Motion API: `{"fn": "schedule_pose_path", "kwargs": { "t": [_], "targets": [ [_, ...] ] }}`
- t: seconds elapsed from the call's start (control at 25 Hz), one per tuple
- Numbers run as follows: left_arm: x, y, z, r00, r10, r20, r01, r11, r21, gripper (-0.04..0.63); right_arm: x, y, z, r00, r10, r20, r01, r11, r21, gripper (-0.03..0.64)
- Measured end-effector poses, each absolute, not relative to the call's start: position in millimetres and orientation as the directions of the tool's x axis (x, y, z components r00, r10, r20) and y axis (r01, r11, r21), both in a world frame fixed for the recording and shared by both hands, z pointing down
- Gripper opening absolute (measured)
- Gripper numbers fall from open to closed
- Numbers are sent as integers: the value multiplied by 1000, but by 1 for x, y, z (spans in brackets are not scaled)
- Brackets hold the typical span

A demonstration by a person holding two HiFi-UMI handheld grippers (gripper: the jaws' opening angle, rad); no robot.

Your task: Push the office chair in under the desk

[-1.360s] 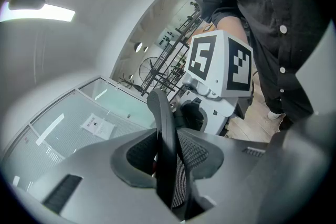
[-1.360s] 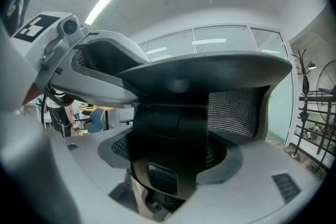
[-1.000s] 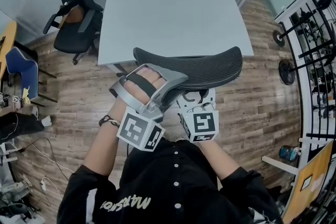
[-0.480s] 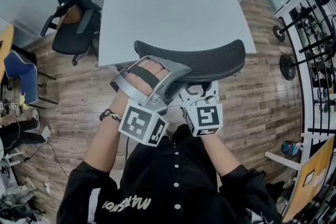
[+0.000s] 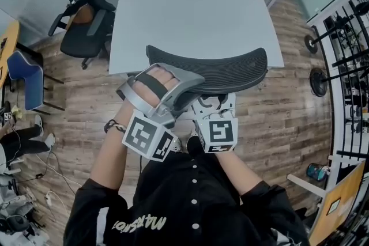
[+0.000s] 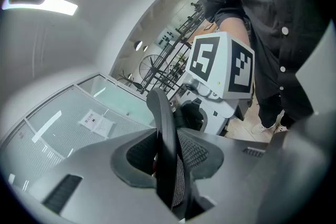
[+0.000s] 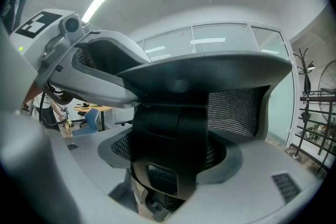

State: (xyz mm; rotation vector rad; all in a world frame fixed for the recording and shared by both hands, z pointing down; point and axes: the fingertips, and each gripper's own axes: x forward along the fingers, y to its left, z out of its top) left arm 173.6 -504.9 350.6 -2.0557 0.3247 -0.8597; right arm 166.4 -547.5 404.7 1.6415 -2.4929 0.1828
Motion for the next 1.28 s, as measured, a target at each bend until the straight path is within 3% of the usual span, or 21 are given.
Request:
{"fn": "schedule_pose_path", "kwargs": {
  "t": [0.84, 1.28],
  "targets": [
    [175, -516, 351, 727, -508, 461, 78, -606, -792, 123, 163, -560, 406, -434, -877, 205, -898, 438, -25, 334],
    [162, -513, 341, 687, -635, 354, -108, -570, -814, 186, 173, -536, 402, -554, -801, 226, -822, 570, 9, 337]
  ]
}}
